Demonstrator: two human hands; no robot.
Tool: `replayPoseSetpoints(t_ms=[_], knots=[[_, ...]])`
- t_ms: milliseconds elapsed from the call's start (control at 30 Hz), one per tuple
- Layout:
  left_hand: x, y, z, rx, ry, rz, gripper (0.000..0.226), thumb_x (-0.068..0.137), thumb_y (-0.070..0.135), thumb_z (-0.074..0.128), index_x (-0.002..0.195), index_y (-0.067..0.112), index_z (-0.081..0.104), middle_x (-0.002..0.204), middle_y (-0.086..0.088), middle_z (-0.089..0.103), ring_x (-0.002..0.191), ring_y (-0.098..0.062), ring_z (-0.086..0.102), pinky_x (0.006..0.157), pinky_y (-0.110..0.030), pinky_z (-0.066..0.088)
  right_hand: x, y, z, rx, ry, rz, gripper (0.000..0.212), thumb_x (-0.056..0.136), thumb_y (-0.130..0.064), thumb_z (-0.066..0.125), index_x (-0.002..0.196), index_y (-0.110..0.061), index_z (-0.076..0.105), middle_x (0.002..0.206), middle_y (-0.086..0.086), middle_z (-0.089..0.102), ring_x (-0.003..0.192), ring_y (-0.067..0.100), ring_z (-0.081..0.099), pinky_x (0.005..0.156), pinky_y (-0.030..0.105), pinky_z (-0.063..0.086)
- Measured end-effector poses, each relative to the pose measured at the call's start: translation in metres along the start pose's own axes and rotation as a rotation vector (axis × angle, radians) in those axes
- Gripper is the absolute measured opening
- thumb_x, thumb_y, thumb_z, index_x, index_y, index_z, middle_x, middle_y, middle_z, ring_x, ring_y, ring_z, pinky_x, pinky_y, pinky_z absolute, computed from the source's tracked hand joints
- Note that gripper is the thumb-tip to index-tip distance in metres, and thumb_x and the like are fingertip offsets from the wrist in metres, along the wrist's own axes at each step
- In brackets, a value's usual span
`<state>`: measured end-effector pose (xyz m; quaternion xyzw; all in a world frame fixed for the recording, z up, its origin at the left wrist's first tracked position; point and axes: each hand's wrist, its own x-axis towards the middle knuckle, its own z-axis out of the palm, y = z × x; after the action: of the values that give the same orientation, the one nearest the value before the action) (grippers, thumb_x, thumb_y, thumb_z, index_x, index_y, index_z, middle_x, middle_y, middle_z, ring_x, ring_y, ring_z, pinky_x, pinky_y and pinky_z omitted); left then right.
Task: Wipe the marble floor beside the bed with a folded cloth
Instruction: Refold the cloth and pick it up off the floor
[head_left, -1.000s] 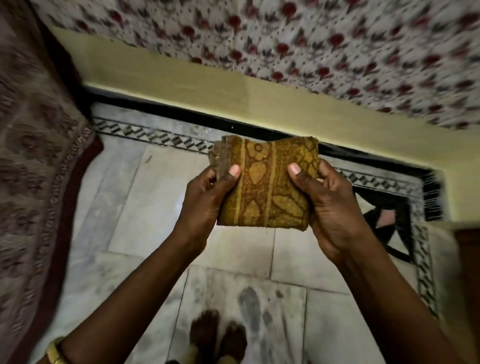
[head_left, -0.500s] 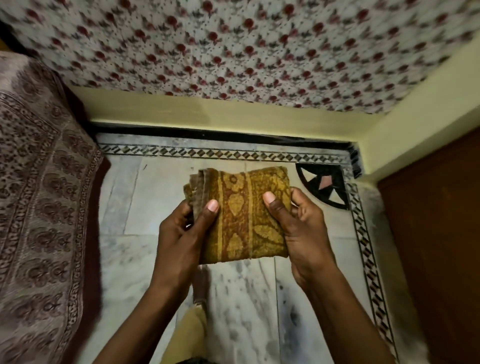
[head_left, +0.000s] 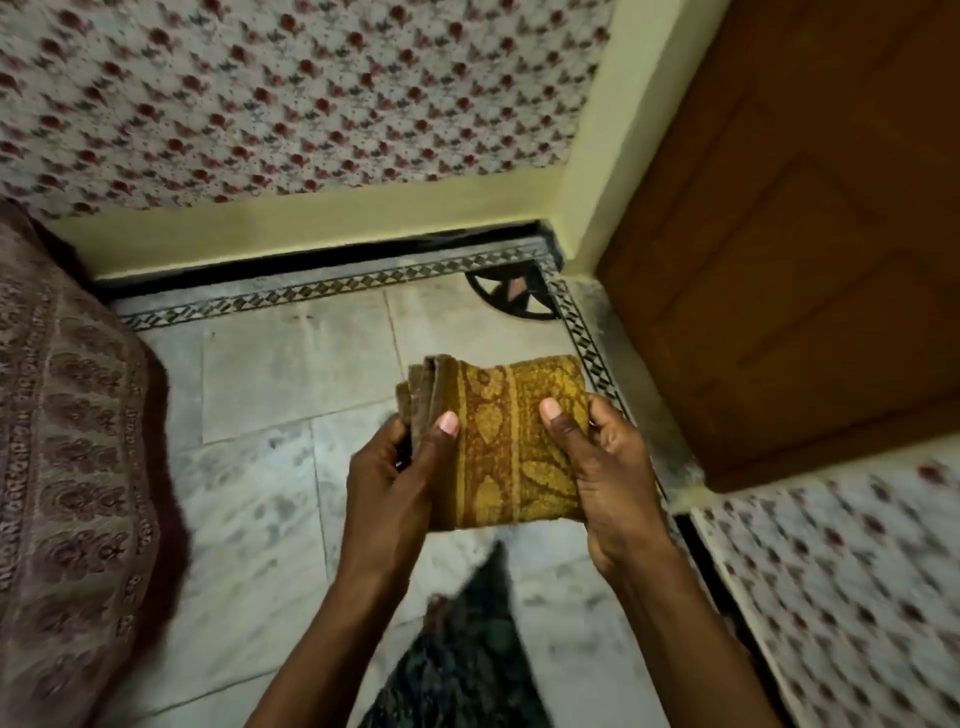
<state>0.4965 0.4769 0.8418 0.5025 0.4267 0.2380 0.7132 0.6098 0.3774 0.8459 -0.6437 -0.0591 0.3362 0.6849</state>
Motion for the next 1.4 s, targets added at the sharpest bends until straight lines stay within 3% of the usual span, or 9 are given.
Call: replayPoseSetpoints(t_ms=[233, 367, 633, 767, 900, 1033, 1200, 1300, 1400], knots=[[-0.167, -0.059, 0.053, 0.155, -0.173, 0.052, 0.015, 0.089, 0.031, 0.065, 0.097, 0.021, 0.073, 0.091, -0.003, 0.076, 0.086, -0.021, 0.073, 0.075, -0.040, 0.060, -0.170, 0.027, -0.131, 0.071, 0.206, -0.075, 0.005, 0.087, -0.027, 0.068, 0.088, -0.022, 0.068, 0.102, 0.016, 0.071, 0.100, 0.037, 0.066, 0.084, 0.058, 0.054], [-0.257, -0.098, 0.084, 0.234, -0.277, -0.008, 0.014, 0.088, 0.032, 0.067, 0.093, 0.021, 0.073, 0.087, 0.000, 0.076, 0.084, -0.020, 0.073, 0.072, -0.035, 0.060, -0.263, 0.046, -0.203, 0.117, 0.326, -0.061, 0.012, 0.088, -0.024, 0.067, 0.082, -0.033, 0.072, 0.088, 0.001, 0.073, 0.095, 0.026, 0.069, 0.087, 0.054, 0.054], [-0.421, -0.172, 0.167, 0.314, -0.457, -0.017, 0.013, 0.088, 0.030, 0.065, 0.094, 0.021, 0.073, 0.083, 0.007, 0.076, 0.078, -0.011, 0.072, 0.067, -0.026, 0.058, -0.414, 0.079, -0.350, 0.148, 0.540, -0.089, 0.016, 0.090, -0.028, 0.065, 0.104, -0.020, 0.067, 0.103, 0.008, 0.072, 0.099, 0.028, 0.068, 0.089, 0.054, 0.053], [-0.498, -0.206, 0.204, 0.272, -0.458, -0.013, 0.007, 0.090, 0.025, 0.064, 0.090, 0.024, 0.071, 0.075, 0.014, 0.075, 0.069, -0.004, 0.071, 0.058, -0.018, 0.054, -0.474, 0.088, -0.418, 0.138, 0.536, -0.112, 0.019, 0.090, -0.029, 0.066, 0.107, -0.022, 0.066, 0.106, 0.005, 0.072, 0.101, 0.025, 0.068, 0.090, 0.050, 0.053], [-0.582, -0.250, 0.236, 0.268, -0.495, -0.021, 0.008, 0.089, 0.026, 0.064, 0.093, 0.024, 0.071, 0.081, 0.008, 0.077, 0.074, -0.010, 0.073, 0.063, -0.024, 0.058, -0.546, 0.105, -0.491, 0.108, 0.527, -0.130, 0.025, 0.091, -0.027, 0.064, 0.115, -0.020, 0.063, 0.112, 0.005, 0.069, 0.104, 0.021, 0.066, 0.092, 0.046, 0.053], [-0.635, -0.276, 0.256, 0.285, -0.554, 0.000, 0.009, 0.090, 0.024, 0.064, 0.095, 0.021, 0.072, 0.083, 0.005, 0.077, 0.077, -0.014, 0.073, 0.065, -0.029, 0.059, -0.596, 0.120, -0.531, 0.158, 0.603, -0.134, 0.011, 0.091, -0.021, 0.064, 0.101, -0.023, 0.066, 0.108, 0.007, 0.070, 0.102, 0.024, 0.067, 0.089, 0.043, 0.055], [-0.702, -0.309, 0.266, 0.347, -0.656, -0.018, 0.008, 0.090, 0.027, 0.065, 0.095, 0.024, 0.071, 0.087, 0.004, 0.077, 0.081, -0.015, 0.074, 0.067, -0.028, 0.060, -0.667, 0.148, -0.567, 0.214, 0.697, -0.156, 0.025, 0.091, -0.022, 0.064, 0.116, -0.020, 0.062, 0.112, 0.006, 0.069, 0.104, 0.021, 0.066, 0.087, 0.040, 0.056], [-0.733, -0.330, 0.264, 0.381, -0.737, -0.039, 0.010, 0.089, 0.028, 0.066, 0.095, 0.022, 0.071, 0.090, 0.000, 0.077, 0.082, -0.017, 0.074, 0.067, -0.029, 0.059, -0.706, 0.173, -0.581, 0.226, 0.780, -0.152, 0.014, 0.085, -0.031, 0.067, 0.099, -0.025, 0.066, 0.106, 0.008, 0.070, 0.101, 0.028, 0.066, 0.085, 0.049, 0.056], [-0.768, -0.359, 0.258, 0.418, -0.778, -0.043, 0.014, 0.090, 0.023, 0.066, 0.098, 0.013, 0.071, 0.089, -0.005, 0.076, 0.078, -0.018, 0.074, 0.061, -0.027, 0.058, -0.745, 0.207, -0.596, 0.257, 0.841, -0.117, 0.004, 0.088, -0.025, 0.067, 0.089, -0.022, 0.065, 0.102, 0.011, 0.070, 0.101, 0.033, 0.064, 0.083, 0.046, 0.057]])
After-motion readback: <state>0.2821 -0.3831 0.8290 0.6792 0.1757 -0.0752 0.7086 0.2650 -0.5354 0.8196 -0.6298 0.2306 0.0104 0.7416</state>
